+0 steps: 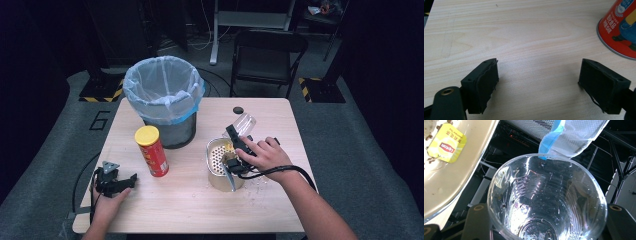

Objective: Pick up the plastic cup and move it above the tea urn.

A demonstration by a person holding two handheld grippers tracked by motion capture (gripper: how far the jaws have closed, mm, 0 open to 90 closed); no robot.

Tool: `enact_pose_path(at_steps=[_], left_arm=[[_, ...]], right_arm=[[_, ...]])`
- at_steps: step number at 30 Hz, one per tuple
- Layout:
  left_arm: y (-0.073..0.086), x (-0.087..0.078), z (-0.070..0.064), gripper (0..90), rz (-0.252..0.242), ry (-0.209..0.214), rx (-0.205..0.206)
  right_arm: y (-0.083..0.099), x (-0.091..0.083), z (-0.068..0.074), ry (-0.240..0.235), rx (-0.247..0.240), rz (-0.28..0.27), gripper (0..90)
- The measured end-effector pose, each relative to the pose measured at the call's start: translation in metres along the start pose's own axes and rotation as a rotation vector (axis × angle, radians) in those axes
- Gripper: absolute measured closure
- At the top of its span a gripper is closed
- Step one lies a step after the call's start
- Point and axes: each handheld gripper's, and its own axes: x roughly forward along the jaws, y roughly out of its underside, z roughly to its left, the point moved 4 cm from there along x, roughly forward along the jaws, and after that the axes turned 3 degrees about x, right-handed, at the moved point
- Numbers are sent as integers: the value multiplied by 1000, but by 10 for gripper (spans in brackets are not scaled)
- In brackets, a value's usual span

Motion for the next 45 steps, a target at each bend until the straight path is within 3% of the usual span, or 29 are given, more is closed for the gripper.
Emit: enact_pose_path(at_steps=[6, 8, 9, 12, 14, 16, 18, 21, 23, 26, 30, 33, 37, 39, 40, 45], left_arm=[[0, 0, 0, 155, 0, 0, -1], [0, 0, 0, 155, 0, 0, -1], [0, 0, 0, 155, 0, 0, -1], [0, 0, 0, 155, 0, 0, -1], [0, 0, 0, 155, 0, 0, -1], [0, 0, 0, 154, 0, 0, 0], [0, 0, 0, 154, 0, 0, -1], [0, 0, 0, 154, 0, 0, 0], [0, 0, 0, 155, 0, 0, 0], [0, 0, 0, 154, 0, 0, 0], [0, 0, 0, 154, 0, 0, -1], [0, 0, 0, 154, 0, 0, -1], [0, 0, 0, 154, 0, 0, -2], [0, 0, 0, 154, 0, 0, -1], [0, 0, 0, 154, 0, 0, 0], [0, 0, 0, 155, -3, 3, -1]], right_arm=[[0, -3, 2, 18, 36, 3, 377], [1, -4, 4, 44, 102, 18, 376], [1, -5, 2, 57, 97, 13, 376], [2, -7, 2, 85, 218, 16, 376], [2, -9, 0, 101, 258, 7, 376], [2, -10, -1, 112, 334, 4, 375], [4, -12, -2, 123, 439, 11, 376], [9, -15, -8, 129, 644, 15, 375], [13, -18, -11, 138, 815, -2, 374], [18, -21, -16, 105, 1092, -58, 373], [31, -21, -22, 16, 1479, -136, 370], [40, -19, -21, -94, 1752, -198, 368], [48, -20, -17, -237, 2020, -253, 369], [50, -21, -15, -291, 2114, -276, 369], [51, -22, -15, -309, 2137, -280, 369], [55, -27, -22, -319, 2138, -282, 368]])
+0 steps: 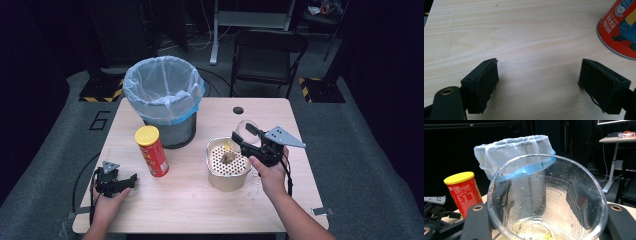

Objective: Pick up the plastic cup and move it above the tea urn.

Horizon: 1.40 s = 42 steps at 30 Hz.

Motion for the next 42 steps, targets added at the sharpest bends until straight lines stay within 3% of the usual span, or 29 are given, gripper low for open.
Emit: enact_pose_path(at_steps=[6, 7, 10, 16, 21, 25, 31, 40, 42], left_arm=[[0, 0, -1, 148, 5, 6, 2], [1, -1, 0, 141, 20, 7, 21], [0, -1, 0, 134, 18, 11, 26], [1, 0, -1, 128, 16, 19, 22], [0, 0, -2, 121, 12, 23, 29], [0, 0, -2, 119, 12, 26, 26], [0, 0, -2, 113, 9, 31, 29], [0, 0, -2, 114, 16, 31, 31], [0, 0, -2, 114, 15, 31, 30]], right_arm=[[-28, -1, 14, 22, -99, -1, 368], [-35, 0, 17, 16, -92, 3, 368], [-59, 9, 25, -6, -91, -5, 368], [-102, 36, 47, -35, -142, -4, 366], [-128, 68, 61, -50, -133, 5, 362], [-138, 94, 68, -46, -156, 12, 356], [-150, 126, 75, -44, -138, 30, 351], [-150, 177, 64, 22, -56, 79, 331], [-145, 186, 63, 70, -76, 87, 332]])
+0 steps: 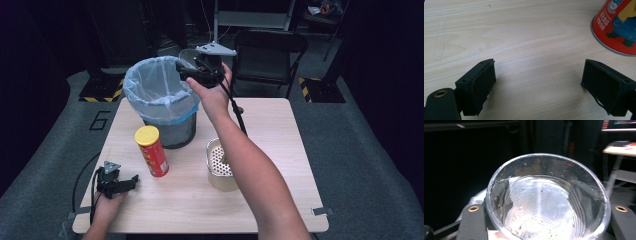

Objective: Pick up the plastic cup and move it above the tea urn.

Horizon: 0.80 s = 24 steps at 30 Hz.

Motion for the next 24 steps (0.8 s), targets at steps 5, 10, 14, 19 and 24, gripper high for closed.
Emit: enact_pose_path(at_steps=[5, 10, 14, 19, 24], left_arm=[[0, 0, 0, 114, 0, 0, 0], [0, 0, 0, 114, 0, 1, 1], [0, 0, 0, 114, 0, 0, 0], [0, 0, 0, 115, 0, -1, -1], [0, 0, 0, 114, 0, -1, -1]], right_arm=[[6, 16, 8, 12, 51, -6, 333], [8, 24, 17, 5, -3, 17, 334], [10, 31, 21, -1, -25, 41, 337], [13, 42, 25, -21, -25, 59, 337], [17, 51, 37, -94, -20, 72, 141]])
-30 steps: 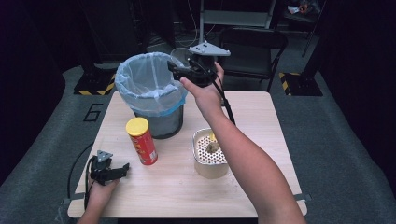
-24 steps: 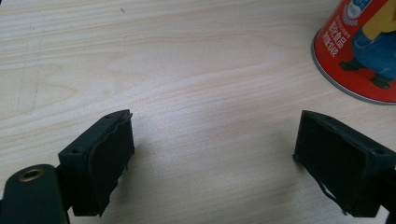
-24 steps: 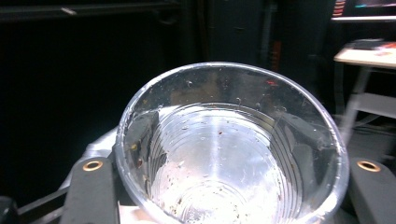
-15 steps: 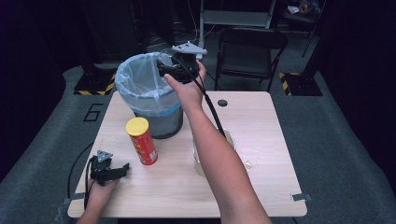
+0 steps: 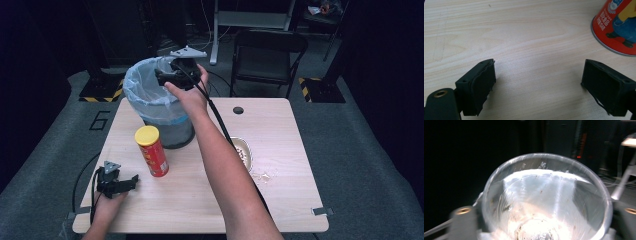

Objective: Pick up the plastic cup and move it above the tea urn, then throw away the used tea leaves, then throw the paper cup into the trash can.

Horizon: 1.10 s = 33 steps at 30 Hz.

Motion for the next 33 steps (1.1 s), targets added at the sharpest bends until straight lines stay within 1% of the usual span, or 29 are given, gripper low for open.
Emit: enact_pose_path(at_steps=[1, 2, 4, 6, 8, 9, 10, 11, 13, 15, 17, 18, 19, 20, 22, 24, 26, 27, 28, 29, 31, 32, 33], left_arm=[[0, 0, 0, 114, 0, -1, 0], [0, 0, 0, 114, 2, -4, 6], [0, -1, 0, 113, 1, -4, 3], [0, -1, 0, 113, 1, -4, 4], [0, -1, 1, 113, 2, -3, 9], [0, -1, 1, 111, 2, -1, 9], [0, -1, 1, 111, 1, 0, 9], [0, -1, 1, 109, 2, 1, 10], [0, -1, 1, 109, 3, 2, 13], [0, -1, 1, 109, 6, 1, 11], [0, -1, 1, 111, 10, -2, 8], [0, -1, 0, 112, 13, -3, 8], [0, -2, 1, 117, 18, -2, 8], [-1, -2, 0, 120, 22, -1, -3], [-1, -2, 0, 126, 25, 0, 0], [-1, -3, 1, 137, 24, -3, 4], [-1, -4, 2, 141, 34, 1, -5], [-2, -4, 2, 142, 27, 1, -16], [-2, -5, 3, 145, 24, 3, -12], [-3, -6, 2, 145, 16, 7, -30], [-4, -8, 3, 150, 8, 12, -33], [-4, -8, 3, 151, -3, 8, -31], [-5, -10, 3, 151, -9, 9, -35]], right_arm=[[2, 2, 2, -6, 19, 4, 100], [5, 3, 3, -9, 28, 7, 110], [9, 4, 3, -16, 15, 13, 89], [12, 2, 1, -10, 17, 25, 84], [13, -1, -1, -3, -21, 23, 87], [13, -4, -2, 1, -25, 20, 93], [12, -7, -5, 10, -38, 12, 104], [12, -10, -7, 12, -42, 9, 113], [11, -18, -11, 16, -25, -6, 137], [10, -27, -15, 7, -7, -18, 143], [8, -36, -16, 1, -17, -26, 161], [8, -41, -18, 3, -32, -28, 162], [8, -46, -19, 3, -27, -33, 169], [8, -51, -21, -2, -15, -38, 179], [8, -61, -25, -15, 4, -43, 194], [12, -69, -29, -6, -6, -34, 220], [17, -75, -32, -6, -16, -14, 231], [20, -78, -34, 2, -26, -13, 235], [23, -82, -35, 12, -35, -12, 235], [26, -85, -36, 12, -39, -14, 235], [32, -90, -39, 4, -37, -13, 236], [35, -93, -40, 7, -30, -10, 236], [36, -94, -41, 10, -36, -10, 236]])
